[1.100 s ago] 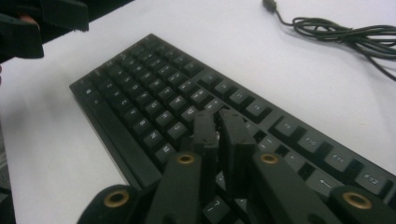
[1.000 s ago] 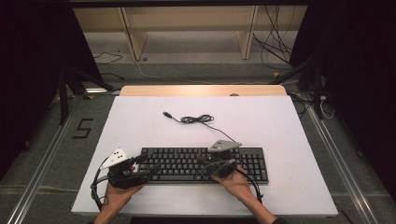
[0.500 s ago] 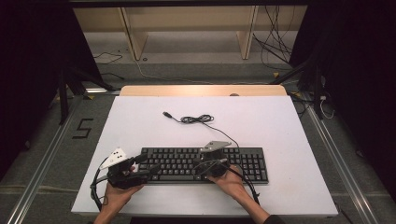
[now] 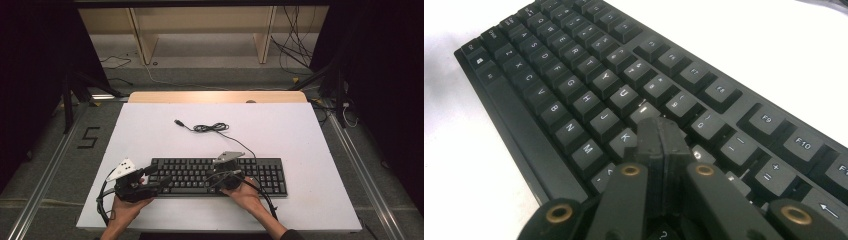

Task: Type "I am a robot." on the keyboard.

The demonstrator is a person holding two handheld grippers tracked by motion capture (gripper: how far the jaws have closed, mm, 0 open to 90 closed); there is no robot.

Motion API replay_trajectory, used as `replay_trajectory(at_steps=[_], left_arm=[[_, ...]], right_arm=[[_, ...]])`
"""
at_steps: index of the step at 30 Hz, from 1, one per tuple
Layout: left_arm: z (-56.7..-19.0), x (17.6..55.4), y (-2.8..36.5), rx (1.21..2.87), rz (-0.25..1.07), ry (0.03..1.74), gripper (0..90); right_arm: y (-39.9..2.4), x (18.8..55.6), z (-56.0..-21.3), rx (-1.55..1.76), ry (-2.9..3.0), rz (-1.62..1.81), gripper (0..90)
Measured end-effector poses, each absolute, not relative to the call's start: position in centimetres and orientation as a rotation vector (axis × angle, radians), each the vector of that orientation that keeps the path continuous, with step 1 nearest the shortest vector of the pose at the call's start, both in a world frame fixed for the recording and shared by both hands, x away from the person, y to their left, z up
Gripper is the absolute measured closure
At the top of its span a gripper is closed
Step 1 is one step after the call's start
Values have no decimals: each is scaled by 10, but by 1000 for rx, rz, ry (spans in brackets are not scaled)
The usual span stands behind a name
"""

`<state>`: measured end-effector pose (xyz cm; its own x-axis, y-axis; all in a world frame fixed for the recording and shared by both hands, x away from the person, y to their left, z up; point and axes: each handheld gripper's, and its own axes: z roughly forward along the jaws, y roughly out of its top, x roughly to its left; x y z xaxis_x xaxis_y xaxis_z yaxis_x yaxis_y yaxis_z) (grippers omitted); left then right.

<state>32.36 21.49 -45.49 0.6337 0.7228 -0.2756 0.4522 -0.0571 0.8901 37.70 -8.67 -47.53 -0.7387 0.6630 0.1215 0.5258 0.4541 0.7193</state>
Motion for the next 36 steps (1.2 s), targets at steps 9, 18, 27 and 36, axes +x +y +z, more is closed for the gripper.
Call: replay_trajectory(at_steps=[9, 18, 27, 36], left_arm=[[-455, 324, 215, 1695, 290, 971, 268], [-455, 324, 215, 1695, 289, 972, 268], [-455, 324, 216, 1690, 291, 974, 268], [-454, 324, 217, 1689, 296, 975, 268]], right_arm=[[-84, 375, -479, 1034, 2533, 1135, 900], [-83, 374, -478, 1036, 2525, 1123, 900], [-88, 374, -472, 1077, 2486, 1185, 900], [-97, 374, -465, 1090, 2448, 1270, 876]])
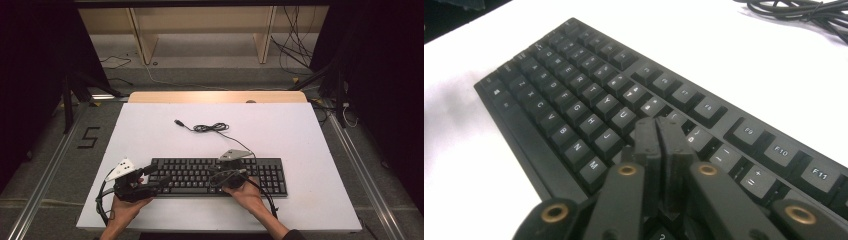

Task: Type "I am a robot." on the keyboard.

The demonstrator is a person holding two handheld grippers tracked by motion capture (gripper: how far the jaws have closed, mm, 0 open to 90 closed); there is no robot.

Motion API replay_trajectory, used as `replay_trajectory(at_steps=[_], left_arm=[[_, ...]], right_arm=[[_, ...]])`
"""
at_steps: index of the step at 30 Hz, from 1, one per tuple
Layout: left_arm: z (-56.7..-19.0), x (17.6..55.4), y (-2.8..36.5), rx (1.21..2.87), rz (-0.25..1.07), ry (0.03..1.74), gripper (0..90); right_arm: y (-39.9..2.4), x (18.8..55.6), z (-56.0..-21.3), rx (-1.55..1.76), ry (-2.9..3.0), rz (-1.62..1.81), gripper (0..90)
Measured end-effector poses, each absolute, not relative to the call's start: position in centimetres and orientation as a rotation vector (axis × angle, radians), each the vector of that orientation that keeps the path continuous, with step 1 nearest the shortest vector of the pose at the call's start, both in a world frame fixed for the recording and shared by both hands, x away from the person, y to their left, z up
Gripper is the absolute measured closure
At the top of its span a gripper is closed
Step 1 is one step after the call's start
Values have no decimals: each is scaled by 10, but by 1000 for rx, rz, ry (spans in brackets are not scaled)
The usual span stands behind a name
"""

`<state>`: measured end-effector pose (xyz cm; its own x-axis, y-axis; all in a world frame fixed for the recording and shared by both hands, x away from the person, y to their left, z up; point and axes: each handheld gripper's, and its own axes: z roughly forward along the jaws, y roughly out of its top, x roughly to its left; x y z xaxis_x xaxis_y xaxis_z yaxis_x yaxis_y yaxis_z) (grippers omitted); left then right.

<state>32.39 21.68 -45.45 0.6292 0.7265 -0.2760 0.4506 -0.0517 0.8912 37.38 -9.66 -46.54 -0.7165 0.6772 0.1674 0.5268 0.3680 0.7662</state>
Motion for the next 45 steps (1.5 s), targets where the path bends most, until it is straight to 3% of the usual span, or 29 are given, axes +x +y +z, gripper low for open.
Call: replay_trajectory(at_steps=[5, 12, 16, 37, 41, 45], left_arm=[[-454, 324, 217, 1687, 296, 976, 268], [-454, 324, 218, 1688, 296, 977, 268], [-454, 324, 218, 1688, 297, 978, 268], [-455, 327, 222, 1696, 318, 1028, 273], [-458, 330, 228, 1714, 332, 1104, 344], [-460, 332, 234, 1726, 334, 1155, 500]], right_arm=[[-103, 372, -461, 1092, 2426, 1325, 757], [-111, 369, -455, 1094, 2396, 1380, 503], [-113, 366, -453, 1083, 2391, 1394, 452], [-115, 361, -448, 1057, 2347, 1460, 348], [-114, 361, -448, 1055, 2346, 1465, 334], [-113, 360, -448, 1054, 2346, 1472, 331]])
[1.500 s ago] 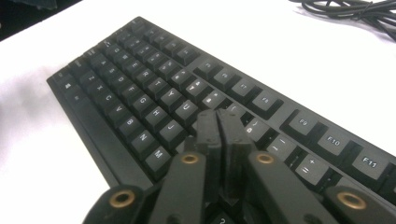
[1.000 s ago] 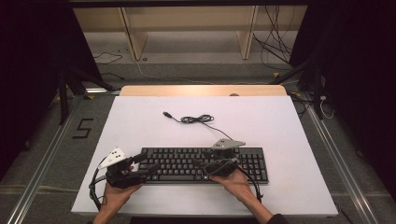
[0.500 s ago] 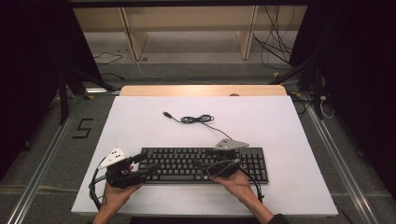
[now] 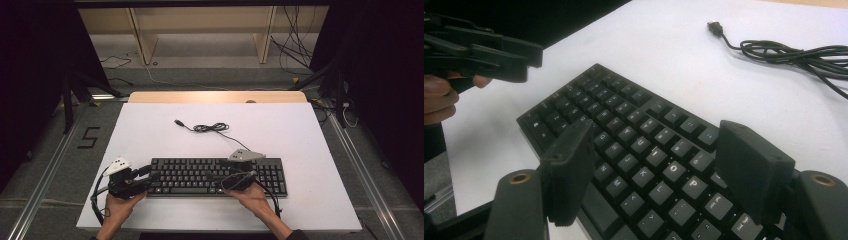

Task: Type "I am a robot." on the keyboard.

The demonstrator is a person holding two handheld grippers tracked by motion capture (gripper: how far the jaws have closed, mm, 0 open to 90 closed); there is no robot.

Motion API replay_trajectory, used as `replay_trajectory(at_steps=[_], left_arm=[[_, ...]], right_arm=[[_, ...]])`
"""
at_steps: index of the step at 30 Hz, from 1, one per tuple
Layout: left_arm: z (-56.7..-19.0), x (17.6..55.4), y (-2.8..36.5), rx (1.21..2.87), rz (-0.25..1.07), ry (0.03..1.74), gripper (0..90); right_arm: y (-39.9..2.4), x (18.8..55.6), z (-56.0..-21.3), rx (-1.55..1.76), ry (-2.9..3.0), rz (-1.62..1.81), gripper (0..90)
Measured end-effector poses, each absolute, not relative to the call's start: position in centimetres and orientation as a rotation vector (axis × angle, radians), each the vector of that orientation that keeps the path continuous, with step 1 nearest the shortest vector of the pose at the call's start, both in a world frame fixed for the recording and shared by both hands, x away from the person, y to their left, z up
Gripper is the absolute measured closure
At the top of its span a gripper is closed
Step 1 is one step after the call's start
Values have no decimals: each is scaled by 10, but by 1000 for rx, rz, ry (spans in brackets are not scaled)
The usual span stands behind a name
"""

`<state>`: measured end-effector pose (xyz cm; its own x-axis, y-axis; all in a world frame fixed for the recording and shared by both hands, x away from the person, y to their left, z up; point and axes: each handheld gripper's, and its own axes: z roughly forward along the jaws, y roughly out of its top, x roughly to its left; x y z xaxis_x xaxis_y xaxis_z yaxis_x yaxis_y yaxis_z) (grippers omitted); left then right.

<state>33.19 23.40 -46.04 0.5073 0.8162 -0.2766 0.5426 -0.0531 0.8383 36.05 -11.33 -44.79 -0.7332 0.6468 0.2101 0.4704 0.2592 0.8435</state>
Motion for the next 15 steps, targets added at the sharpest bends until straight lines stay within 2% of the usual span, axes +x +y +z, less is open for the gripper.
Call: replay_trajectory(at_steps=[3, 9, 15], left_arm=[[-464, 334, 239, 1760, 335, 1191, 617], [-469, 337, 240, 1851, 309, 1203, 768], [-473, 338, 236, 1923, 293, 1201, 864]], right_arm=[[-113, 360, -448, 1052, 2347, 1471, 329], [-112, 360, -448, 1052, 2342, 1478, 323], [-112, 360, -448, 1050, 2340, 1480, 319]])
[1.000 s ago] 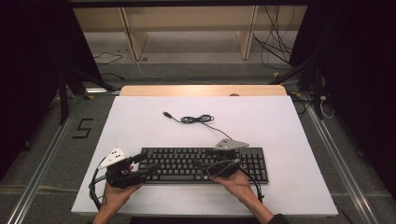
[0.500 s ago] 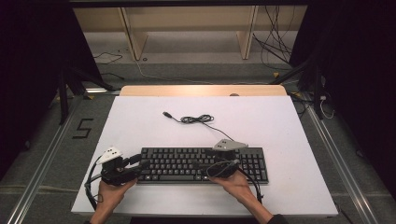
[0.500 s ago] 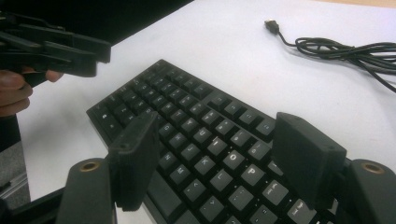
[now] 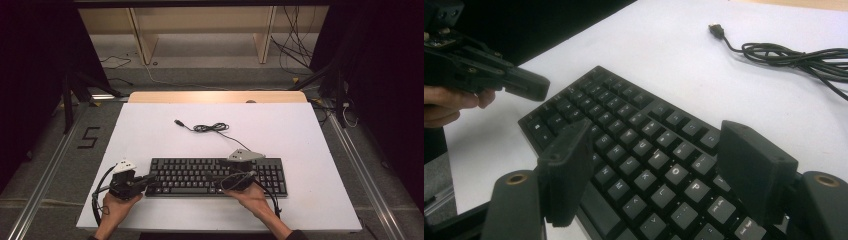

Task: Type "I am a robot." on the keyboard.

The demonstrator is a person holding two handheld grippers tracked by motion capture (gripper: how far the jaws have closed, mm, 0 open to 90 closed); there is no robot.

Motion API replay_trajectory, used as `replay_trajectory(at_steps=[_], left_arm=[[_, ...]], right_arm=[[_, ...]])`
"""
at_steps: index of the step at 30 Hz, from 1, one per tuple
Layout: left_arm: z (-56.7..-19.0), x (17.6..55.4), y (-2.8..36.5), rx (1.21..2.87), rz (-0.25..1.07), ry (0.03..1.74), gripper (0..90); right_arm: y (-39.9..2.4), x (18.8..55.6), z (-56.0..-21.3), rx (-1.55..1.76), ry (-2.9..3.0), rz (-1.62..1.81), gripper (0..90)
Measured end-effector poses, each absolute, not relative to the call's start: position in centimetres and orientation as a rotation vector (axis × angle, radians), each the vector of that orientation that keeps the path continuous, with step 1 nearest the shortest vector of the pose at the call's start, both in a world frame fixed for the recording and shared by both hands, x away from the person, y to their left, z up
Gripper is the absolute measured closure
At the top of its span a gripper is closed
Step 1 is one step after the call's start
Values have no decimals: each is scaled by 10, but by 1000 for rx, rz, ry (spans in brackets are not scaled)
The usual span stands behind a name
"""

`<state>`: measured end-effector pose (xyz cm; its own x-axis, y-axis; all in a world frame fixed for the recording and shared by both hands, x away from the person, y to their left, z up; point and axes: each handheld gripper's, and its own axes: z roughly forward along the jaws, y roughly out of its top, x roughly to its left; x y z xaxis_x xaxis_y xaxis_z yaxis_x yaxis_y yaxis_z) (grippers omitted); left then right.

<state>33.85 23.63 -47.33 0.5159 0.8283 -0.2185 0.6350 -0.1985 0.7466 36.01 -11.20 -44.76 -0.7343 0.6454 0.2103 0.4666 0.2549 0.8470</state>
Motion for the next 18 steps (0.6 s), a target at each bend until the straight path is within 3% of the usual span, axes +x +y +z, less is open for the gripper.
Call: replay_trajectory(at_steps=[18], left_arm=[[-477, 339, 231, 1994, 266, 1202, 890]], right_arm=[[-114, 359, -446, 1042, 2324, 1489, 304]])
